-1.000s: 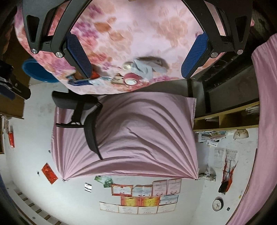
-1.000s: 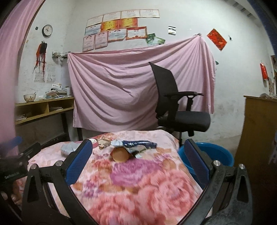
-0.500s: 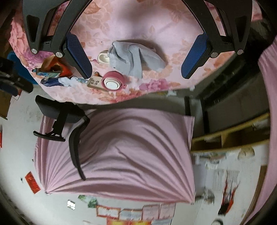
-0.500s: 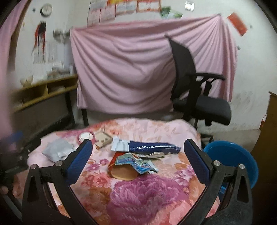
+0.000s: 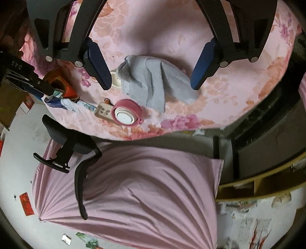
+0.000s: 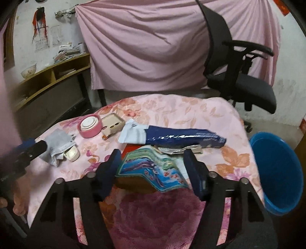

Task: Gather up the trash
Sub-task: 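Grasp the grey face mask with the left tool while the right tool grasps a colorful wrapper, then carry mask and wrapper to the blue basin and open both tools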

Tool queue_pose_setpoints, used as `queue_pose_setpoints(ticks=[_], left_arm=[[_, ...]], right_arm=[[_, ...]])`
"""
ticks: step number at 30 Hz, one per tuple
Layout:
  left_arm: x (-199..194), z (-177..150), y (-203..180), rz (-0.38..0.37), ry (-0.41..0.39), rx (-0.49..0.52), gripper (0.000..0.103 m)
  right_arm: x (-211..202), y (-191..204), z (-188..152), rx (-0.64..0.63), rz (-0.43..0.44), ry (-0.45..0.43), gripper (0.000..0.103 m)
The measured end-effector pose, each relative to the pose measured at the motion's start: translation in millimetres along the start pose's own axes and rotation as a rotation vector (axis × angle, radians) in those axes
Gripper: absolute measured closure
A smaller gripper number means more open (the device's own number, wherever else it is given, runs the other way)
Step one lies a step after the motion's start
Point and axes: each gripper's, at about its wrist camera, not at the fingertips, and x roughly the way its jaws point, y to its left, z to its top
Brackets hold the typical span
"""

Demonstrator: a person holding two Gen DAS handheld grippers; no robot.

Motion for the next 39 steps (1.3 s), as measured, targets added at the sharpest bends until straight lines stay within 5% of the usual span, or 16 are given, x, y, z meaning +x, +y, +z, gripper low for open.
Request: queue_pose_setpoints(ticks=[7,14,25,39], left_arm=[[8,-1,9,-0.067,0.076,-0.088,0.057],[-3,-5,5,-0.092,0.066,-0.079,0.085],[-30,-18,-23,-0.136,-0.036,-0.005,0.097],[-66,-12,-63,-0.134,-0.259,0.043,0.097]], right_arm=[[4,4,-1,-0.011,0.055,0.036,0.037],[0,0,-6,0.023,0.087,0.037,0.045],[-16,-11,-11,0.073,0.1,-0.012,0.074],[-61,-25,-4,0.116,0.137,-0.162,0.076]])
